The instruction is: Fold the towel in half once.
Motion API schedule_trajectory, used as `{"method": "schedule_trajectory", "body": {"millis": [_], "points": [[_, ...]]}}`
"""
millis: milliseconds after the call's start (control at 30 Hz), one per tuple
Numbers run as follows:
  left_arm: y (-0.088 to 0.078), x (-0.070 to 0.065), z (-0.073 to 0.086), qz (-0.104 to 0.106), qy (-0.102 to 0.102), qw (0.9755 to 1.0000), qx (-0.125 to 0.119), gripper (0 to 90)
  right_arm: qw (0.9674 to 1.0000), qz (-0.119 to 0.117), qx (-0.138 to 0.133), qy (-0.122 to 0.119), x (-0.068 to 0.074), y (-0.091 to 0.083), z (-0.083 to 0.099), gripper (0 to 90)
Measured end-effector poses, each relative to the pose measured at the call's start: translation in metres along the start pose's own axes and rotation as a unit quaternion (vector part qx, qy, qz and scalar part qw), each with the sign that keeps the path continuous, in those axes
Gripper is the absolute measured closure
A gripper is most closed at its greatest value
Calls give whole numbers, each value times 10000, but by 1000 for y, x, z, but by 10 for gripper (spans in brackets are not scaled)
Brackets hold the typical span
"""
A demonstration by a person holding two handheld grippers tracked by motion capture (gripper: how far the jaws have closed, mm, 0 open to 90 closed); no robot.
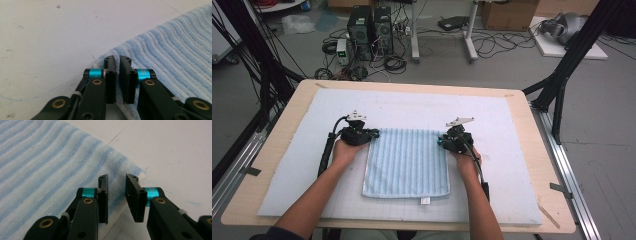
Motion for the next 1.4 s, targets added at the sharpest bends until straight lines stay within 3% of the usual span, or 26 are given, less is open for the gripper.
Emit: {"method": "schedule_trajectory", "body": {"millis": [67,167,267,400,500,600,667,867,1033,1400], "points": [[-4,1,-1,69,-45,10000,-19,710,10000,5,-19,-21,1,-4,0,691],[-17,0,-4,270,-115,9990,-325,601,9998,-69,-198,-74,2,-14,-2,647],[-30,1,-5,635,-207,9964,-516,490,9983,-68,-566,-114,4,-29,-6,577],[-46,0,-7,907,-111,9936,-667,378,9967,-119,-789,112,6,-45,0,375],[-59,-5,-10,1086,-33,9904,-859,300,9965,-57,-825,88,8,-54,9,285],[-67,-9,-8,1106,91,9880,-1074,159,9955,15,-947,73,7,-64,18,179],[-71,-10,-5,1152,147,9868,-1127,160,9953,62,-958,150,6,-69,24,115],[-81,-4,0,1194,188,9842,-1296,164,9938,287,-1071,-94,5,-83,38,114],[-84,-1,-1,1227,126,9826,-1390,182,9916,509,-1185,-96,0,-91,41,114],[-81,-2,5,1180,194,9847,-1264,198,9912,510,-1219,-55,-3,-88,41,114]]}}
Point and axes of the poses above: each handheld gripper's, and its own axes: y roughly forward along the jaws, z roughly out of its underside, x roughly to its left, the point moved 6 cm from there along y, roughly forward along the jaws, and after that the axes turned 15 degrees about -y, right-handed, at the moved point
